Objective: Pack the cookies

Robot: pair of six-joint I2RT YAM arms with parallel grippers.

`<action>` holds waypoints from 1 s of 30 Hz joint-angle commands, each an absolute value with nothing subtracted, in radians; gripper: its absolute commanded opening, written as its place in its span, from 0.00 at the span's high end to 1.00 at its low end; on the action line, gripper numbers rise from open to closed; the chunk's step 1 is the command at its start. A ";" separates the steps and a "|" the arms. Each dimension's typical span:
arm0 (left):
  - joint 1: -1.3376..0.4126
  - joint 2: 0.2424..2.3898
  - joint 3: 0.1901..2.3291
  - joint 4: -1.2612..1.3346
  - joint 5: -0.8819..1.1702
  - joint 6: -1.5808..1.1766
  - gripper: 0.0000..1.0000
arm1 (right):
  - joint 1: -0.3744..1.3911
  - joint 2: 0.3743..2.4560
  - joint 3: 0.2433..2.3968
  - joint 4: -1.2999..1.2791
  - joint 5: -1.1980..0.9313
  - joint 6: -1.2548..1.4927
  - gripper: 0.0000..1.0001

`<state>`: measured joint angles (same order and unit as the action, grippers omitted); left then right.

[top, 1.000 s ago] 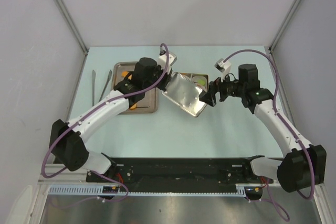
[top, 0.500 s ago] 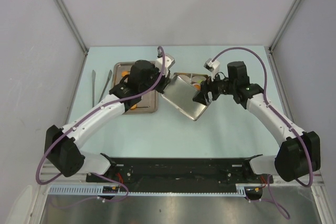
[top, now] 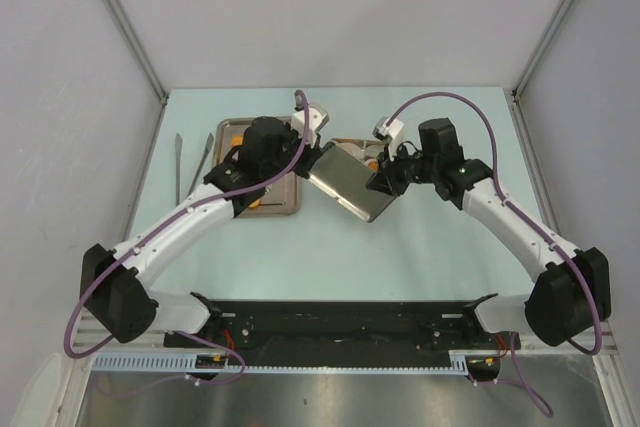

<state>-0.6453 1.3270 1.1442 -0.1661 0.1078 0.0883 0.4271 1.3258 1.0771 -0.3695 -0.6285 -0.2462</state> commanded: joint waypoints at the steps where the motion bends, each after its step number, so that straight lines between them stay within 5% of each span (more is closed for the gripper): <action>1: -0.646 1.264 1.154 -0.126 0.117 0.078 0.78 | 0.433 1.295 1.129 -0.373 -0.454 -0.284 1.00; 3: -0.644 1.244 1.161 -0.143 0.118 0.074 0.51 | 0.434 1.284 1.129 -0.368 -0.422 -0.299 1.00; 6: -0.631 1.207 1.164 -0.159 0.149 0.068 0.27 | 0.439 1.269 1.135 -0.367 -0.353 -0.334 1.00; 9: -0.600 1.198 1.202 -0.217 0.234 0.061 0.16 | 0.454 1.264 1.169 -0.376 -0.235 -0.394 1.00; 26: -0.192 1.465 1.615 -0.574 0.960 -0.083 0.09 | 0.528 1.158 1.233 -0.230 0.213 -1.044 1.00; 30: -0.187 1.459 1.583 -0.522 0.940 -0.147 0.09 | 0.529 1.138 1.233 -0.190 0.279 -1.173 1.00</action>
